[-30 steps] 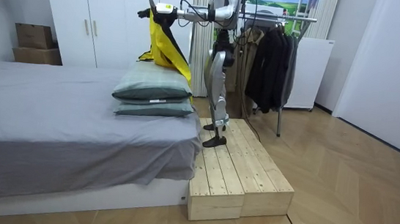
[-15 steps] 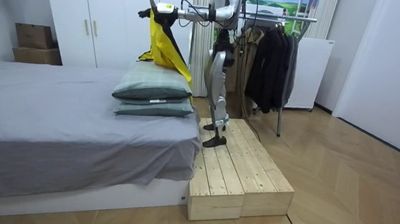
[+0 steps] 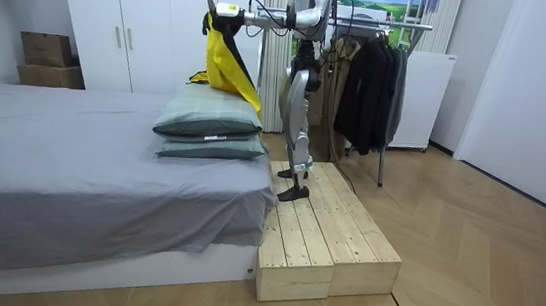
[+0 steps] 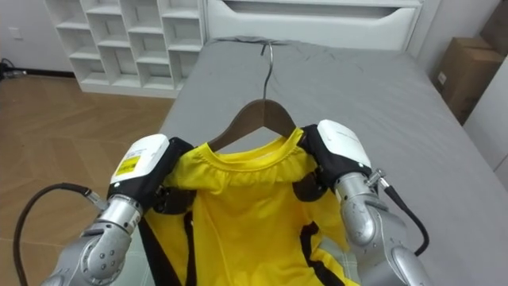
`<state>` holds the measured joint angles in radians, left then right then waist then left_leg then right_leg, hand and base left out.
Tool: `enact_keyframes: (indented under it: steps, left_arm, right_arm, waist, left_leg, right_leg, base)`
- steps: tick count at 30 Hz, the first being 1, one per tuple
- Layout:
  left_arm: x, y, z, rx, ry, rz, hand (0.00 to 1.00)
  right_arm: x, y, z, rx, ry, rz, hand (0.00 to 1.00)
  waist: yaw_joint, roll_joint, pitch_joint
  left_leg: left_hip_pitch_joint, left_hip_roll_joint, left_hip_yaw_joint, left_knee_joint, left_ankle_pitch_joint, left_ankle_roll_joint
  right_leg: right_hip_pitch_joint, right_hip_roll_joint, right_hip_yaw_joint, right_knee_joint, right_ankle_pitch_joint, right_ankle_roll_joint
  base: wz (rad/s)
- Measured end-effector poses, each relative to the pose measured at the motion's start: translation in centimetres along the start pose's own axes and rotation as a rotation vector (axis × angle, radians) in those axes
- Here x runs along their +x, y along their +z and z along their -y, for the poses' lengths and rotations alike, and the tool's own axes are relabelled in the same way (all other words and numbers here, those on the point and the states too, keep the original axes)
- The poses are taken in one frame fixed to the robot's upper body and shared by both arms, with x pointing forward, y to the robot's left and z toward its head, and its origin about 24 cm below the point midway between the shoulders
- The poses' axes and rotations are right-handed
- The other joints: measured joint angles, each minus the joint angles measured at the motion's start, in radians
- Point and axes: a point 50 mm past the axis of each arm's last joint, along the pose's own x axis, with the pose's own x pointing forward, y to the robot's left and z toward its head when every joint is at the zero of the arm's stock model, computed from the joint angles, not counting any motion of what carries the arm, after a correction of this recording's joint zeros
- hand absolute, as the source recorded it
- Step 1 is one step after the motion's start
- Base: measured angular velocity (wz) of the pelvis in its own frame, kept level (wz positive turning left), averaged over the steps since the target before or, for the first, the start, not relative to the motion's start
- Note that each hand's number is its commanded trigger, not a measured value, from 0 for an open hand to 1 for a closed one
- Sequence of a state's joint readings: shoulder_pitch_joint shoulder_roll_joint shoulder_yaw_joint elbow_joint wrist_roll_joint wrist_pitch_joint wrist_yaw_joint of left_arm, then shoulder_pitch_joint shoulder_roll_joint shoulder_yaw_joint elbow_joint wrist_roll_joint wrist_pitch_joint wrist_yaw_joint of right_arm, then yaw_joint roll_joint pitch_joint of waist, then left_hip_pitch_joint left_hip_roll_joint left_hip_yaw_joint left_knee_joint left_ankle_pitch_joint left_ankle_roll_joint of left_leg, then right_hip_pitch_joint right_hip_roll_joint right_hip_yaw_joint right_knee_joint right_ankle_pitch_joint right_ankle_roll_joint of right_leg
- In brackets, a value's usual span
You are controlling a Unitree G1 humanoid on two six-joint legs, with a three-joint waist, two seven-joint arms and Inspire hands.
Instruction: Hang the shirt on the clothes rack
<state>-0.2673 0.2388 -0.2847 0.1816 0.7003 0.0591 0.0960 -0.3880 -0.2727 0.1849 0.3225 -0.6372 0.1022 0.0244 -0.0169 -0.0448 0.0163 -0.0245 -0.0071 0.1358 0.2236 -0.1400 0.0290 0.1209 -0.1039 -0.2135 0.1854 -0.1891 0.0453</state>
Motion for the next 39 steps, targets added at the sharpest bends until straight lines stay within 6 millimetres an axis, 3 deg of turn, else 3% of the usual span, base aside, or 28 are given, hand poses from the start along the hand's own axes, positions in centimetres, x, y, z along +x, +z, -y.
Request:
enact_keyframes:
  steps: [19, 20, 21, 22, 39]
  left_arm:
    - [-0.1, -0.3, -0.1, 0.004, 0.002, -0.015, 1.0]
    - [-0.1, -0.3, -0.1, 0.004, 0.002, -0.015, 0.75]
    - [-0.1, -0.3, -0.1, 0.004, 0.002, -0.015, 0.2]
    - [-0.1, -0.3, -0.1, 0.004, 0.002, -0.015, 0.0]
    - [0.0, 0.8, 0.9, -0.079, -0.017, 0.003, 0.0]
  right_arm:
    - [0.0, 0.1, -0.2, -0.008, 0.018, 0.004, 1.0]
    - [0.0, 0.1, -0.2, -0.008, 0.018, 0.004, 1.0]
    - [0.0, 0.1, -0.2, -0.008, 0.018, 0.004, 1.0]
    - [0.0, 0.1, -0.2, -0.008, 0.018, 0.004, 1.0]
    - [0.0, -0.7, -1.5, -0.042, 0.085, -0.025, 1.0]
  waist:
    - [0.004, -0.007, -0.0007]
    - [0.004, -0.007, -0.0007]
    - [0.004, -0.007, -0.0007]
    - [0.004, -0.007, -0.0008]
    - [-0.003, -0.007, -0.0008]
  left_leg:
    - [0.008, 0.0, 0.0, -0.001, 0.0, 0.0]
    - [0.008, 0.0, 0.0, -0.001, 0.0, 0.0]
    - [0.007, 0.0, 0.0, -0.001, 0.0, 0.0]
    - [0.007, 0.0, 0.0, -0.001, 0.0, 0.0]
    - [0.018, -0.001, 0.002, -0.001, 0.0, 0.0]
  right_leg:
    - [0.007, 0.0, 0.009, -0.002, 0.0, 0.0]
    - [0.007, 0.0, 0.009, -0.001, 0.0, 0.0]
    - [0.007, 0.0, 0.009, -0.001, 0.0, 0.0]
    - [0.007, 0.0, 0.009, -0.001, 0.0, 0.0]
    - [0.019, 0.0, 0.004, -0.002, 0.0, 0.0]
  base:
    - [0.0]
    - [0.0]
    - [0.0]
    - [0.0]
    - [0.0]
